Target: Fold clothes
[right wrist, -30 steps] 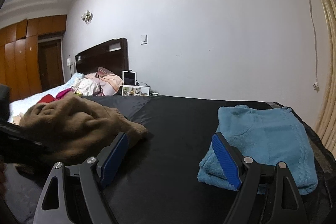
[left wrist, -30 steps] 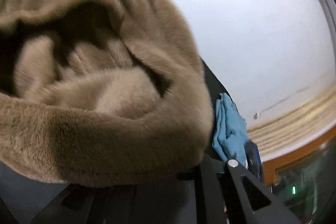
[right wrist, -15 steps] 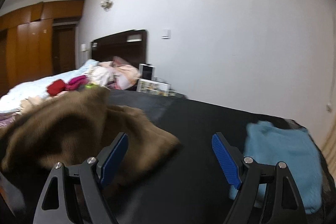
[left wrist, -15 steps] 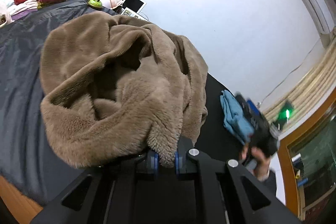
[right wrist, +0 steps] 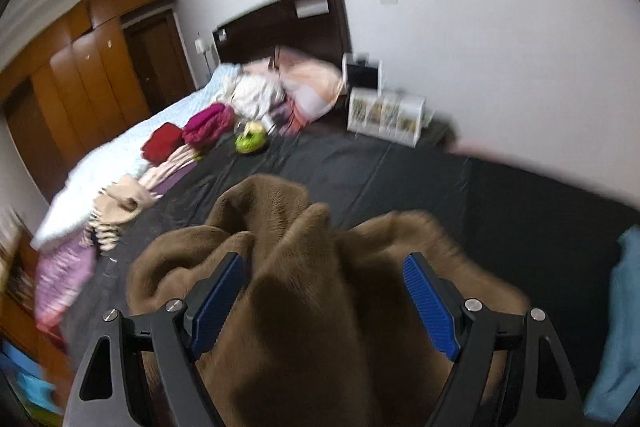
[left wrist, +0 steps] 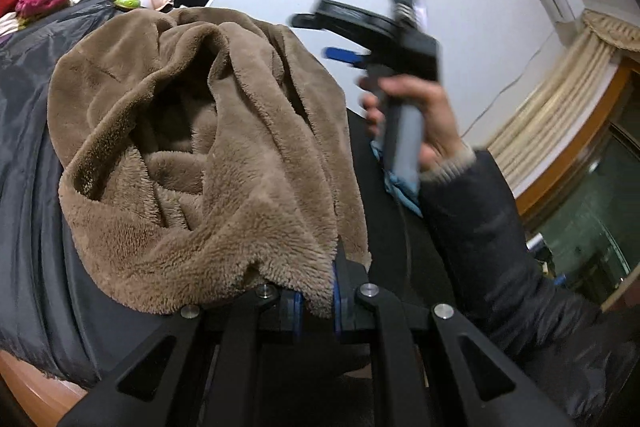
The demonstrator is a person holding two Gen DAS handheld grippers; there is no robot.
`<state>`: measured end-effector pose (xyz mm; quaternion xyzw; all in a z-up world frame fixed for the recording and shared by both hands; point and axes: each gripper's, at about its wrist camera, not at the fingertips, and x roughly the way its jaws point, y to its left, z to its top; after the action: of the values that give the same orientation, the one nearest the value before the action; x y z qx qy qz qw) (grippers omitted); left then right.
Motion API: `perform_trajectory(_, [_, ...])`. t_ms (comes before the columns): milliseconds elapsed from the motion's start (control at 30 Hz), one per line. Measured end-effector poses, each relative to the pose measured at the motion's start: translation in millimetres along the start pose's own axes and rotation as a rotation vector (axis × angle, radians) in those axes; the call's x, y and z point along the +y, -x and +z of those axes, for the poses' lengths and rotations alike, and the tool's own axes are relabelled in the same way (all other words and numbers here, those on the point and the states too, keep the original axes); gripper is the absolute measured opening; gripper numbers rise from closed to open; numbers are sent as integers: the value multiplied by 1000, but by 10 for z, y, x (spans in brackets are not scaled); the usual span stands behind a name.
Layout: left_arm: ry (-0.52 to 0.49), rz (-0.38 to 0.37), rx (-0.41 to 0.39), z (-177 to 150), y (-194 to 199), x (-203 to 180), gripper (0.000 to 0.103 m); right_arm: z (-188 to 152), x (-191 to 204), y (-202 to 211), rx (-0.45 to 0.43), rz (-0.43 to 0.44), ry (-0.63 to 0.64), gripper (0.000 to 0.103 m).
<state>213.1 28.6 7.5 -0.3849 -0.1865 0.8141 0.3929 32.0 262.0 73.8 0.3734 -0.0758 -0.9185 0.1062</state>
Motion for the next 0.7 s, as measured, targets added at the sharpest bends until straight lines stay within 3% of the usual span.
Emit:
perform_trajectory(33, [-4, -5, 0, 0, 9, 17, 12, 30, -16, -103, 39, 37, -33, 84])
perform_trajectory(133, [-9, -17, -7, -28, 76, 28, 12, -34, 49, -314, 114, -1, -2, 82])
perform_trajectory(200, [-3, -24, -18, -10, 92, 93, 12, -109, 58, -333, 128, -76, 39, 51])
perform_trajectory(367, [23, -38, -32, 29, 79, 221, 12, -264, -39, -88, 83, -208, 87, 22])
perform_trajectory(700, [34, -19, -86, 87, 179, 226, 12, -758, -407, 931, -98, -345, 95, 16])
